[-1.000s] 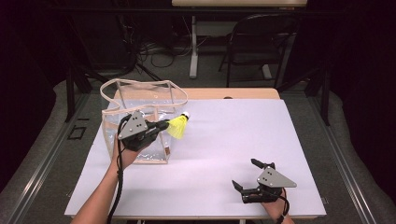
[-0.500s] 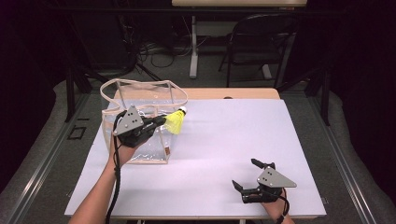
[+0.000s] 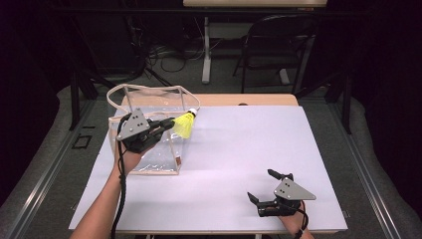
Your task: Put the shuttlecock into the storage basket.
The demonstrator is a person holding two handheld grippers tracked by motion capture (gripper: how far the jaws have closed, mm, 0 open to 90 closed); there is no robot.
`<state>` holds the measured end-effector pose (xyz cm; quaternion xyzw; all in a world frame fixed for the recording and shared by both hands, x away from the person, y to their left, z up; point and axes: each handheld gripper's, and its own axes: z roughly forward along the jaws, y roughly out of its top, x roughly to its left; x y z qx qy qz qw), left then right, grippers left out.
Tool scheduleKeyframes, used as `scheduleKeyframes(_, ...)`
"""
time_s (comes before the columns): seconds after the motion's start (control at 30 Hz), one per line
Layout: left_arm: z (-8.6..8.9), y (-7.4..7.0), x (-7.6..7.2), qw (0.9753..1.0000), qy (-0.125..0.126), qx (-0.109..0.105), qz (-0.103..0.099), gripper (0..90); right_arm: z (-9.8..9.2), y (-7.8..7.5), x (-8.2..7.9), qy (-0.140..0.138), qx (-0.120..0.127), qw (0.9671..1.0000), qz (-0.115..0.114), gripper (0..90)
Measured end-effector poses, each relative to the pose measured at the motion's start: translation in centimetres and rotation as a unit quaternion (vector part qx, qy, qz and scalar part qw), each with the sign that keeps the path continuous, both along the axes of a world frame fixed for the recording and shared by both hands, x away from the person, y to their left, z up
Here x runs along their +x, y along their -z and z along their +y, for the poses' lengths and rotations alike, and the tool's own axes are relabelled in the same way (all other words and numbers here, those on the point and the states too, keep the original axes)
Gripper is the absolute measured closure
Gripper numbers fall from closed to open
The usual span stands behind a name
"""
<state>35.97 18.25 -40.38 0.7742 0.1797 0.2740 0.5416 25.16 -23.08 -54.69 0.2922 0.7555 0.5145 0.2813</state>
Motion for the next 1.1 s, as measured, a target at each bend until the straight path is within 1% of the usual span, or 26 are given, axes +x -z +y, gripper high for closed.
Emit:
scheduleKeyframes(0.13,0.1,-0.2,0.1,1.0000,-0.002,-0.002,0.000,89.2,0.0,0.0,0.0,0.000,0.001,1.0000,-0.001,1.9)
scheduleKeyframes(0.33,0.2,-0.6,0.1,1.0000,-0.005,-0.004,-0.005,89.3,0.0,0.0,0.0,-0.001,0.000,1.0000,-0.001,1.8)
scheduleKeyframes(0.47,0.3,-0.8,0.2,1.0000,-0.005,-0.001,-0.008,89.3,0.0,0.0,0.0,-0.001,0.000,1.0000,-0.002,1.9)
scheduleKeyframes(0.53,0.2,-0.9,0.3,0.9999,-0.005,-0.005,-0.008,89.3,0.0,0.0,0.0,-0.001,0.001,1.0000,-0.003,2.0)
scheduleKeyframes(1.0,0.3,-1.6,1.0,0.9998,-0.009,-0.007,-0.014,89.3,0.0,0.0,0.0,0.000,0.001,1.0000,-0.002,2.0)
scheduleKeyframes(1.1,0.4,-1.6,1.1,0.9998,-0.010,-0.009,-0.012,89.3,0.0,-0.1,0.0,0.000,0.000,1.0000,-0.003,2.0)
